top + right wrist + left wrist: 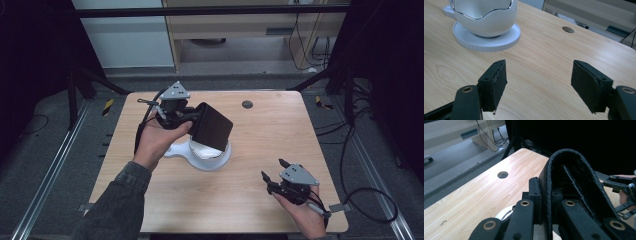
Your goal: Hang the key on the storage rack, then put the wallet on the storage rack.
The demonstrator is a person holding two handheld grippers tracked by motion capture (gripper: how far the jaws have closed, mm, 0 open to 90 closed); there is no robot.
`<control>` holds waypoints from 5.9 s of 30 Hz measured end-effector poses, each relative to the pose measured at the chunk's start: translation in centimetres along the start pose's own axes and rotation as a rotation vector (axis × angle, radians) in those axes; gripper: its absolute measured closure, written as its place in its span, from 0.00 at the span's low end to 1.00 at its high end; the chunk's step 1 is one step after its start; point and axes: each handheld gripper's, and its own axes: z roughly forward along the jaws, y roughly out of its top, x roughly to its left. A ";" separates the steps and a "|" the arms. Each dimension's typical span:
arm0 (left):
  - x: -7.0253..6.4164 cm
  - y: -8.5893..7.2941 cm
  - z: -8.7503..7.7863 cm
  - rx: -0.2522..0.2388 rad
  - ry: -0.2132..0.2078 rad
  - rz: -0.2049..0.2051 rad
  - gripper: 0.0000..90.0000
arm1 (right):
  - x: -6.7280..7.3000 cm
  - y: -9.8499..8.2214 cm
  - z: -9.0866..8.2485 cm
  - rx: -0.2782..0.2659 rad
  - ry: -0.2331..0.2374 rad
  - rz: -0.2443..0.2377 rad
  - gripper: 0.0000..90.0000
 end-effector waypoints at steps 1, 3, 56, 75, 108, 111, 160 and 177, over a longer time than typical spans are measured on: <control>0.1 0.0 0.0 0.002 0.005 0.001 0.94 | 0.0 0.0 0.0 0.001 0.000 0.001 0.32; 0.2 0.0 0.0 0.002 0.012 0.004 0.94 | 0.0 -0.1 0.0 0.006 -0.003 0.000 0.31; 0.4 -2.5 2.3 0.128 0.077 0.091 0.94 | -0.5 -0.9 -0.1 0.024 -0.016 0.019 0.31; 0.4 -4.3 5.1 0.176 0.091 0.064 0.94 | -0.4 -0.9 0.0 0.032 -0.009 0.011 0.30; 1.1 -5.2 3.8 0.111 0.191 0.000 0.72 | -0.3 -1.0 0.0 0.041 -0.003 0.011 0.29; 0.8 -5.3 3.2 0.105 0.192 0.002 0.72 | -0.2 -1.0 0.1 0.041 -0.002 0.009 0.29; 0.8 -6.2 -1.2 0.044 0.198 -0.017 0.78 | 0.0 -1.1 0.3 0.050 0.008 0.002 0.29; 0.6 -7.0 -3.5 -0.013 0.198 -0.021 0.60 | 0.2 -1.1 0.4 0.059 0.011 -0.005 0.29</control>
